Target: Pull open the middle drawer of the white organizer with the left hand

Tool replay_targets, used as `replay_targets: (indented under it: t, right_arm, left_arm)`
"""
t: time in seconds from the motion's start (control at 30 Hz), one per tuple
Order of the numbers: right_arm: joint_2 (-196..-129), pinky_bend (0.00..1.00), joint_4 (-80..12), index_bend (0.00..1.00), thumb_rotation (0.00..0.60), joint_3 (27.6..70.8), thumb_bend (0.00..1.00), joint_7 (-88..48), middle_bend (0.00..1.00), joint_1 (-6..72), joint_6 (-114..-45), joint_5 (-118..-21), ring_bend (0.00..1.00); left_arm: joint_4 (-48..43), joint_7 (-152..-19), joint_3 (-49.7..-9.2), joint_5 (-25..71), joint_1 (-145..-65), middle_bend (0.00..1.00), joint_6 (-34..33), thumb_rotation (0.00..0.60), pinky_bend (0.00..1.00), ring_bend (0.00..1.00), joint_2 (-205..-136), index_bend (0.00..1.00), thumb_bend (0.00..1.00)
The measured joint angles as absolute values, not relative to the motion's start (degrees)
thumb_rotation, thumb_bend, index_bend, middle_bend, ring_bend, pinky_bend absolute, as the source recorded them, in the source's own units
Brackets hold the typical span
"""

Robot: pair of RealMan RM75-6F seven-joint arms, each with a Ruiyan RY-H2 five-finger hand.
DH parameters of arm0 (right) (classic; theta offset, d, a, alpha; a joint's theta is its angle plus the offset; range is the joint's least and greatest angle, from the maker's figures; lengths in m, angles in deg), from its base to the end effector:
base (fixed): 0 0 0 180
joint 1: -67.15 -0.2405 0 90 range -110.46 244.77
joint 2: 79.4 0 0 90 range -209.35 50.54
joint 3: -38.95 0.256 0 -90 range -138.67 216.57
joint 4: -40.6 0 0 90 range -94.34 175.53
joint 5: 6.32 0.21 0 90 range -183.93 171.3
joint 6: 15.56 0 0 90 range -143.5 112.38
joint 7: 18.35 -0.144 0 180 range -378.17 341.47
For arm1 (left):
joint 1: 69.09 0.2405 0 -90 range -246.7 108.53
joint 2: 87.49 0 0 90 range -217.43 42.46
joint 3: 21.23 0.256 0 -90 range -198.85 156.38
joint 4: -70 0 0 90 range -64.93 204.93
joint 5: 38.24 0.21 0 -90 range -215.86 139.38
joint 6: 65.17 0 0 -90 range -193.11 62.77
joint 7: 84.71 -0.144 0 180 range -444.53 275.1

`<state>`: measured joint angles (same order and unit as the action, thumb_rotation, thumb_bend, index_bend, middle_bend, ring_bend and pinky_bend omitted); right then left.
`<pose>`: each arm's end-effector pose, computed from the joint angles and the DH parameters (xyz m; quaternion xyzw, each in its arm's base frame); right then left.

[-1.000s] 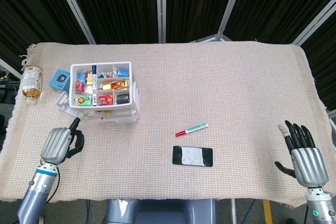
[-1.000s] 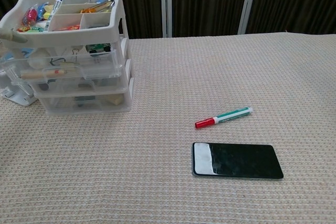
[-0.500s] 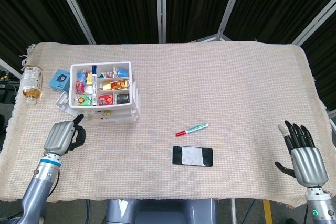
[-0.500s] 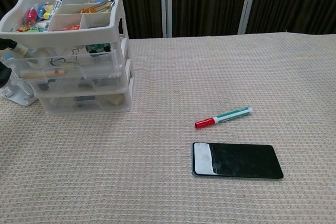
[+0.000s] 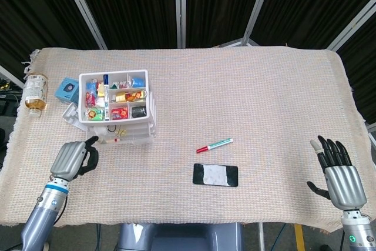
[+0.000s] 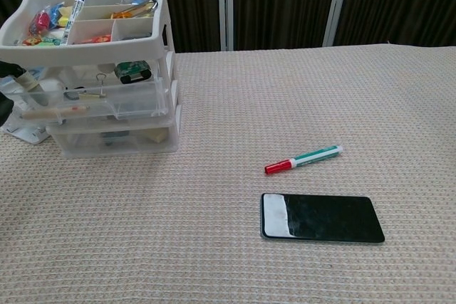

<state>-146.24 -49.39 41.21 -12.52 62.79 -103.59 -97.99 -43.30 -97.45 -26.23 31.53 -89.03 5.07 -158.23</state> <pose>-0.3013 -0.1756 0.1473 0.6295 -0.3273 0.3887 0.5878 -0.1994 0.2309 0.0750 -0.6162 -0.5131 -0.4079 0.4366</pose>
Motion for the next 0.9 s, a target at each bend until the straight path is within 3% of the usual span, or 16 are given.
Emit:
replay_targets:
  t: [0.33,0.9]
  right_arm:
    - [-146.18,0.00,-49.60,0.00,0.600,41.16,0.02,-12.39,0.00,62.84,-103.55,-97.98,0.00]
    - [-146.21,0.00,-49.70,0.00,0.600,41.16,0.02,-12.18,0.00,62.86,-103.52,-97.95,0.00]
  left_arm:
    - [-43.89,-97.41,-22.62,36.46,-87.12,0.81,6.37,0.600,0.75,0.88,-157.75,0.39,0.73]
    - [-43.71,-94.89,-20.47,41.48,-85.30,0.81,7.87,0.600,0.75,0.88,-157.02,0.40,0.73]
